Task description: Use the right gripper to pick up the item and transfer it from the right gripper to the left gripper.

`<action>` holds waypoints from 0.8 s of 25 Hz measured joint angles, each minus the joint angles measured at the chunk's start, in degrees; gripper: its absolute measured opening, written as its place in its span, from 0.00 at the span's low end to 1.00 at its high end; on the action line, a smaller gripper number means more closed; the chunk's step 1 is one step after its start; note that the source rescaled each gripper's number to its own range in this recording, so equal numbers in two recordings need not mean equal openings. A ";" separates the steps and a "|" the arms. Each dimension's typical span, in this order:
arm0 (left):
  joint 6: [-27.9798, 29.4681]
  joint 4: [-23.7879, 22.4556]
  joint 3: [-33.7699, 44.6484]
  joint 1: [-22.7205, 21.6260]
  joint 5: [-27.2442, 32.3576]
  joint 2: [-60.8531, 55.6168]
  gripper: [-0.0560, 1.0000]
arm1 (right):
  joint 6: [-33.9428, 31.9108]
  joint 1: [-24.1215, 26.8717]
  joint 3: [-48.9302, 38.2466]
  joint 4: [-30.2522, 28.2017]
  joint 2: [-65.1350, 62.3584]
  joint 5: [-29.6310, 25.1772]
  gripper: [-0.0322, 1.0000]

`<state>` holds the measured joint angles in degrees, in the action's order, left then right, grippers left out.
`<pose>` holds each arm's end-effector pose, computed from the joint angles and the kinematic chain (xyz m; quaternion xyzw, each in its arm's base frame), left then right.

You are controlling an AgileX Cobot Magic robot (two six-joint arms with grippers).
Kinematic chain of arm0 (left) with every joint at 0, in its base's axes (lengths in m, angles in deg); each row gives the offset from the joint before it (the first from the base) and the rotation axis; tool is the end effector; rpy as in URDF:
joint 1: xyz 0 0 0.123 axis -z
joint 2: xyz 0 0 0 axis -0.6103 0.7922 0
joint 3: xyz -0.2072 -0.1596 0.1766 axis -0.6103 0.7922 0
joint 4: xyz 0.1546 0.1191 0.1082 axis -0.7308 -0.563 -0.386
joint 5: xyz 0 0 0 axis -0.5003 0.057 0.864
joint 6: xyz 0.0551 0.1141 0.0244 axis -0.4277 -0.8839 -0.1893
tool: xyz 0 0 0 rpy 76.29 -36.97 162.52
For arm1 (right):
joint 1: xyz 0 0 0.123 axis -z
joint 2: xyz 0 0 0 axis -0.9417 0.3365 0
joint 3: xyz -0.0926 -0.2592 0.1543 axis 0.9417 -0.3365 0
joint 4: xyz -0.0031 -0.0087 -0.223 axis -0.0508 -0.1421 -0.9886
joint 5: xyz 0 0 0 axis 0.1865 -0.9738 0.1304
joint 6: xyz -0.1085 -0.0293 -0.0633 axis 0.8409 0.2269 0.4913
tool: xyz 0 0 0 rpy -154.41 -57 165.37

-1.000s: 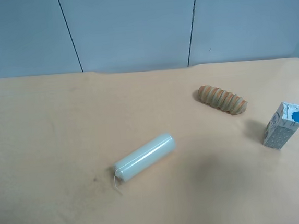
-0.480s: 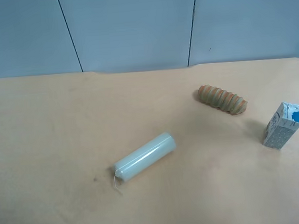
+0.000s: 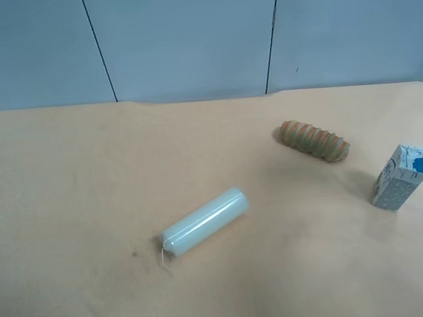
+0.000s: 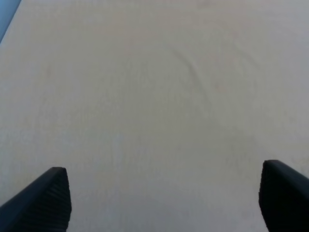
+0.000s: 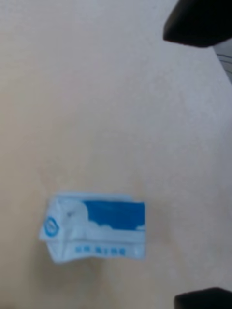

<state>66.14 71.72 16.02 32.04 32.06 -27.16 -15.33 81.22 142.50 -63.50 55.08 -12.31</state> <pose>-0.0265 -0.0069 0.2477 -0.0406 0.8477 0.0062 0.5288 0.2095 -0.0483 0.2912 0.2761 0.9562 -0.0218 0.0943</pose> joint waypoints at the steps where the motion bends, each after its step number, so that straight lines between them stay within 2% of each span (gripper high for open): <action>1: 0.00 0.00 0.00 0.00 0.00 0.00 0.84 | 0.96 1.44 0.00 1.05 0.53 0.00 1.00; 4: 0.00 0.00 0.00 0.00 0.00 0.00 0.84 | 2.61 3.12 0.00 4.31 1.92 2.03 1.00; 9: 0.00 0.00 0.00 0.00 0.00 0.00 0.84 | 3.61 3.16 0.05 11.68 4.42 6.61 1.00; 14: 0.00 0.00 0.00 0.00 0.00 0.00 0.84 | 4.25 3.16 -0.33 12.33 7.64 8.45 1.00; 20: 0.00 0.00 0.00 0.00 0.00 0.00 0.84 | 3.66 1.88 -5.12 12.65 8.30 15.85 1.00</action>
<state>66.14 71.72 16.02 32.04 32.06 -27.16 -11.67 83.10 137.37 -50.86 63.37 3.53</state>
